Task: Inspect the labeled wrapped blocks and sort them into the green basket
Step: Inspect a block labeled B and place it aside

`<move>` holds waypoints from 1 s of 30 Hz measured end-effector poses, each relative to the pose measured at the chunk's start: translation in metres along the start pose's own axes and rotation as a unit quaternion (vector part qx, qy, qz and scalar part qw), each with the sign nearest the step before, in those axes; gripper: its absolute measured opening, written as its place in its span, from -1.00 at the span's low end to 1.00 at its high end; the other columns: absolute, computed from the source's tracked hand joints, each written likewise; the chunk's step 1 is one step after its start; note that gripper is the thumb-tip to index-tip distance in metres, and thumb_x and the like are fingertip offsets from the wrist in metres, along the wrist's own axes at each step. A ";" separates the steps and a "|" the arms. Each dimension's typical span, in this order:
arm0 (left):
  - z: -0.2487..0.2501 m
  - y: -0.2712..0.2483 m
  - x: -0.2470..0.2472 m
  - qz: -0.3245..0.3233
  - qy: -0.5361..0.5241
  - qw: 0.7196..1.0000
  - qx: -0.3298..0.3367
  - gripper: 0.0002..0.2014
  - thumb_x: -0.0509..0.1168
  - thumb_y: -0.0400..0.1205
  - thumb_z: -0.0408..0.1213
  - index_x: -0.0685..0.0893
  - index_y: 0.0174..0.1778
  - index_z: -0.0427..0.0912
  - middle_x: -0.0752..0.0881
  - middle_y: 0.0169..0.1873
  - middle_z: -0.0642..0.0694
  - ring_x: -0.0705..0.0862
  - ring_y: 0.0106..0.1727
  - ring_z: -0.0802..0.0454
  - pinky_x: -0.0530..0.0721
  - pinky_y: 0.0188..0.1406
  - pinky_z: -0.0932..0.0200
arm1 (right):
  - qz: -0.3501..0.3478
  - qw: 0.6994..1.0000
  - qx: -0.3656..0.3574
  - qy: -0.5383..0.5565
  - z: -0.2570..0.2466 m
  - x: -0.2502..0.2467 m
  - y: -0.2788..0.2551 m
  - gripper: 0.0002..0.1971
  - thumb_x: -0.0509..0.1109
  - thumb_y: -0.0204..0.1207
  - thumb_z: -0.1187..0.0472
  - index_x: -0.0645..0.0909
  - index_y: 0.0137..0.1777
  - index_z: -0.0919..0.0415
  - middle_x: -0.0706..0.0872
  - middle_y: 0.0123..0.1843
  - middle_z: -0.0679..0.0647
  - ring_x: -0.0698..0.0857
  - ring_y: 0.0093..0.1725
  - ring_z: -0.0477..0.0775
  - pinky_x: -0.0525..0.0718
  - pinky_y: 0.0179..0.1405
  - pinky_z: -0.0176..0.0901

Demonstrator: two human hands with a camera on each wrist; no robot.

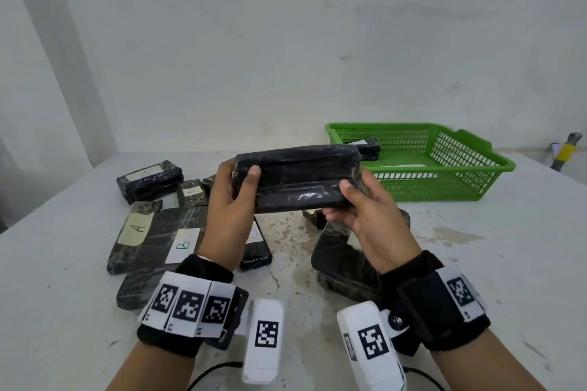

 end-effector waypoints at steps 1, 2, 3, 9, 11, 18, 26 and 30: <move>-0.001 0.000 0.001 -0.002 -0.009 1.000 -0.020 -0.74 0.23 0.74 -0.22 0.54 0.33 -0.18 0.75 0.12 -0.10 0.76 0.17 -0.02 0.77 0.09 0.05 | 0.009 1.000 -0.008 0.002 -0.001 -0.002 0.001 -0.68 0.18 0.73 0.40 0.54 0.43 0.25 0.78 -0.04 0.15 0.71 -0.36 0.06 0.74 -0.40 -0.28; -0.003 -0.001 0.002 -0.007 -0.016 0.999 -0.040 -0.69 0.25 0.73 -0.19 0.52 0.37 -0.19 0.76 0.11 -0.11 0.78 0.13 -0.02 0.79 0.07 -0.03 | 0.015 1.000 -0.014 0.006 -0.002 -0.005 0.001 -0.70 0.19 0.72 0.41 0.57 0.38 0.23 0.79 -0.06 0.13 0.70 -0.36 0.07 0.74 -0.40 -0.28; -0.004 -0.001 0.003 -0.012 -0.018 0.998 -0.056 -0.66 0.26 0.72 -0.16 0.52 0.38 -0.20 0.76 0.12 -0.12 0.80 0.09 -0.02 0.80 0.04 -0.08 | 0.016 1.000 -0.018 0.009 -0.003 -0.006 0.002 -0.71 0.19 0.72 0.42 0.60 0.34 0.22 0.80 -0.07 0.12 0.69 -0.35 0.08 0.73 -0.40 -0.29; -0.002 -0.002 0.001 -0.002 0.005 1.000 -0.030 -0.74 0.19 0.76 -0.21 0.70 0.16 -0.28 0.83 -0.03 -0.23 0.84 -0.07 -0.03 0.80 -0.28 0.14 | -0.001 1.000 0.025 -0.009 -0.005 -0.003 0.001 -0.78 0.25 0.71 0.29 0.62 0.29 0.17 0.74 -0.04 0.19 0.69 -0.29 0.08 0.72 -0.46 -0.23; -0.001 0.000 -0.002 0.007 0.011 1.000 -0.019 -0.78 0.20 0.76 -0.22 0.73 0.08 -0.22 0.84 -0.07 -0.19 0.84 -0.08 -0.03 0.80 -0.28 0.15 | -0.010 0.999 0.035 -0.021 -0.003 -0.001 0.000 -0.75 0.29 0.69 0.08 0.62 0.28 0.13 0.75 0.03 0.19 0.71 -0.20 0.08 0.73 -0.43 -0.19; 0.001 -0.004 0.011 -0.066 -0.042 0.995 -0.061 -0.75 0.22 0.72 -0.15 0.69 0.19 -0.17 0.85 0.02 -0.13 0.82 0.07 -0.02 0.81 0.00 0.07 | 0.050 0.999 -0.008 -0.016 0.000 -0.014 0.005 -0.85 0.30 0.69 0.32 0.65 0.16 0.31 0.77 -0.07 0.12 0.77 -0.30 -0.10 0.70 -0.48 -0.29; -0.003 -0.001 0.004 -0.034 0.000 0.998 -0.055 -0.77 0.22 0.73 -0.17 0.75 0.00 -0.17 0.86 -0.05 -0.16 0.83 0.06 -0.09 0.75 0.11 -0.01 | 0.029 0.996 -0.021 -0.078 -0.002 -0.010 0.005 -0.67 0.46 0.56 -0.02 0.64 0.26 0.09 0.81 0.06 -0.03 0.79 -0.03 -0.09 0.78 -0.07 -0.17; -0.002 -0.005 0.011 -0.090 0.003 0.992 -0.087 -0.75 0.21 0.73 -0.15 0.74 0.01 -0.20 0.87 -0.10 -0.15 0.84 -0.03 -0.03 0.81 -0.04 0.07 | 0.031 0.995 -0.074 -0.051 -0.010 -0.010 0.006 -0.29 0.57 0.33 -0.26 0.43 0.49 -0.33 0.56 0.53 -0.05 0.54 0.52 0.01 0.49 0.53 0.19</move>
Point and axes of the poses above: each hand's wrist, its own y-axis towards the middle knuckle, its own x-axis out of the palm, z = x × y, the point moved 6 cm from there along y, towards the middle knuckle
